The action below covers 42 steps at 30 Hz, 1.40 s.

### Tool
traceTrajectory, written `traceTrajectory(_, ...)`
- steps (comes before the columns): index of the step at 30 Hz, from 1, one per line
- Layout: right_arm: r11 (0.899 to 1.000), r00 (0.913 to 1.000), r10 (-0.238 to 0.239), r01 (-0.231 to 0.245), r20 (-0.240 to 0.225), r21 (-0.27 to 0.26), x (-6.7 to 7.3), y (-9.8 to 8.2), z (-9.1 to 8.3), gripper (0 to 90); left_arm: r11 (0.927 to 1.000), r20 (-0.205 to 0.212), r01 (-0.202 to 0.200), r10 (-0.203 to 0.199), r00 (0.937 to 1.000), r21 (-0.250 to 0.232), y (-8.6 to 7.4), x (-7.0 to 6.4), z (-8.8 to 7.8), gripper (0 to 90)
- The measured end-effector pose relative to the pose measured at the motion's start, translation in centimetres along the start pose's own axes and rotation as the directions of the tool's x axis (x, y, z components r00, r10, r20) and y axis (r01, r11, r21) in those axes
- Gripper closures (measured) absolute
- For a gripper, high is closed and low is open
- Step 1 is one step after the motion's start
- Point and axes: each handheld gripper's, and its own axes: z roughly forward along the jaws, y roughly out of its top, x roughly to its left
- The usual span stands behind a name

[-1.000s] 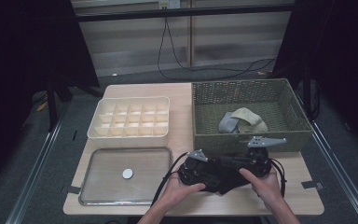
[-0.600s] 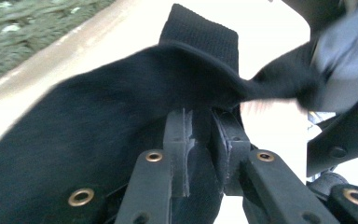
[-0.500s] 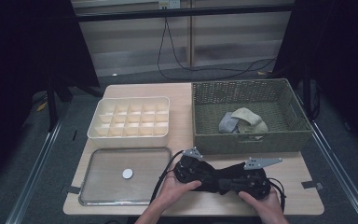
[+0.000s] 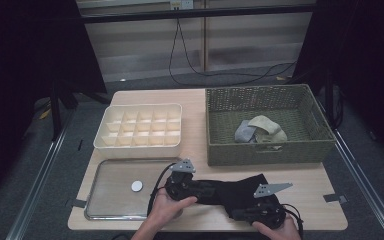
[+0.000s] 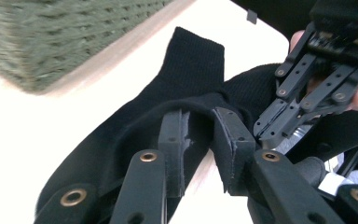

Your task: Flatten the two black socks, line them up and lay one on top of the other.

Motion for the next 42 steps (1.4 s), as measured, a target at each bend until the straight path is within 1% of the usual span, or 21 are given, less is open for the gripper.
traceTrajectory(3, 1.000, 1.0000, 0.003, -0.003, 0.007, 0.028, 0.1, -0.3, 0.2, 87.0, 1.0000, -0.012, -0.006, 0.006, 0.9999, -0.007, 0.0, 0.2, -1.1, 72.5)
traceTrajectory(5, 0.999, 0.9999, 0.000, -0.001, 0.014, 0.043, 0.1, -0.5, 0.3, 86.5, 0.9996, -0.021, -0.003, 0.003, 0.9998, -0.027, 0.0, 0.5, -1.9, 72.1)
traceTrajectory(9, 0.999, 0.9999, 0.004, -0.005, 0.015, 0.052, 0.1, -0.6, 0.3, 86.3, 0.9983, -0.039, 0.014, -0.017, 0.9991, -0.056, 0.1, 1.0, -2.9, 70.3)
traceTrajectory(12, 0.999, 0.9999, 0.007, -0.007, 0.008, 0.051, 0.2, -0.7, 0.3, 85.9, 0.9986, -0.046, 0.016, -0.019, 0.9987, -0.050, 0.0, 1.4, -3.1, 69.7)
traceTrajectory(14, 0.999, 1.0000, 0.004, -0.004, 0.006, 0.049, 0.3, -0.8, 0.2, 86.1, 0.9979, -0.051, 0.034, -0.037, 0.9980, -0.054, -0.2, 2.0, -2.9, 69.5)
traceTrajectory(15, 0.999, 1.0000, 0.004, -0.004, 0.006, 0.049, 0.3, -0.8, 0.2, 86.1, 0.9979, -0.051, 0.034, -0.037, 0.9980, -0.054, -0.2, 2.0, -2.9, 69.4)
traceTrajectory(16, 0.999, 1.0000, 0.007, -0.008, 0.006, 0.045, 0.4, -0.9, 0.1, 86.1, 0.9980, -0.055, 0.038, -0.041, 0.9977, -0.051, -0.2, 2.2, -2.7, 69.4)
traceTrajectory(17, 0.999, 0.9998, 0.018, -0.018, 0.003, 0.035, 0.4, -0.9, -0.1, 85.6, 0.9968, -0.050, 0.054, -0.057, 0.9971, -0.058, -0.1, 2.7, -2.5, 69.4)
traceTrajectory(18, 0.999, 0.9999, 0.015, -0.015, 0.004, 0.031, 0.3, -0.9, -0.2, 85.0, 0.9968, -0.050, 0.054, -0.057, 0.9971, -0.058, -0.1, 2.7, -2.5, 69.4)
traceTrajectory(20, 1.000, 0.9999, 0.015, -0.015, 0.006, 0.018, 0.3, -0.9, -0.5, 84.4, 0.9968, -0.053, 0.073, -0.074, 0.9958, -0.034, 0.0, 3.2, -1.8, 69.6)
traceTrajectory(22, 1.000, 0.9998, 0.020, -0.020, 0.010, 0.005, 0.1, -0.9, -0.7, 82.4, 0.9975, -0.053, 0.068, -0.069, 0.9962, -0.021, -0.1, 3.1, -1.5, 69.4)
traceTrajectory(24, 1.000, 0.9995, 0.027, -0.027, 0.016, -0.005, 0.0, -0.9, -1.1, 82.2, 0.9989, -0.053, 0.043, -0.042, 0.9977, 0.019, -0.3, 2.7, -1.1, 68.6)
traceTrajectory(25, 1.000, 0.9995, 0.027, -0.026, 0.020, -0.012, -0.2, -0.8, -1.3, 81.5, 0.9983, -0.060, 0.022, -0.018, 0.9980, 0.055, -0.7, 2.3, -0.9, 68.4)
traceTrajectory(26, 0.999, 0.9994, 0.031, -0.030, 0.018, -0.018, -0.2, -0.8, -1.5, 81.2, 0.9973, -0.061, 0.021, -0.016, 0.9980, 0.071, -0.9, 2.2, -0.9, 68.1)
traceTrajectory(28, 0.999, 0.9988, 0.040, -0.039, 0.027, -0.033, -0.4, -0.8, -1.9, 80.7, 0.9961, -0.054, 0.021, -0.017, 0.9984, 0.086, -1.5, 2.2, -1.0, 67.2)
traceTrajectory(31, 0.997, 0.9982, 0.048, -0.045, 0.035, -0.061, -0.7, -0.9, -2.5, 79.8, 0.9933, -0.067, 0.010, -0.002, 0.9977, 0.115, -2.1, 2.0, -1.3, 66.5)
traceTrajectory(33, 0.997, 0.9977, 0.054, -0.052, 0.040, -0.063, -0.8, -0.9, -2.7, 79.5, 0.9917, -0.065, 0.005, 0.003, 0.9979, 0.128, -2.3, 1.9, -1.3, 66.3)
traceTrajectory(37, 0.994, 0.9952, 0.071, -0.065, 0.068, -0.085, -1.3, -0.9, -3.6, 78.3, 0.9887, -0.066, -0.006, 0.016, 0.9977, 0.150, -2.6, 1.8, -1.0, 66.2)
traceTrajectory(38, 0.994, 0.9949, 0.067, -0.060, 0.074, -0.092, -1.5, -0.9, -3.8, 78.1, 0.9885, -0.062, -0.008, 0.017, 0.9979, 0.151, -2.7, 1.8, -1.0, 66.2)
traceTrajectory(41, 0.992, 0.9918, 0.082, -0.072, 0.098, -0.104, -2.0, -1.0, -4.8, 77.2, 0.9852, -0.061, -0.009, 0.019, 0.9980, 0.171, -3.0, 1.7, -0.8, 66.2)
traceTrajectory(42, 0.991, 0.9900, 0.091, -0.080, 0.107, -0.106, -2.2, -1.1, -5.1, 76.4, 0.9828, -0.063, -0.018, 0.030, 0.9975, 0.184, -3.1, 1.7, -0.8, 66.3)
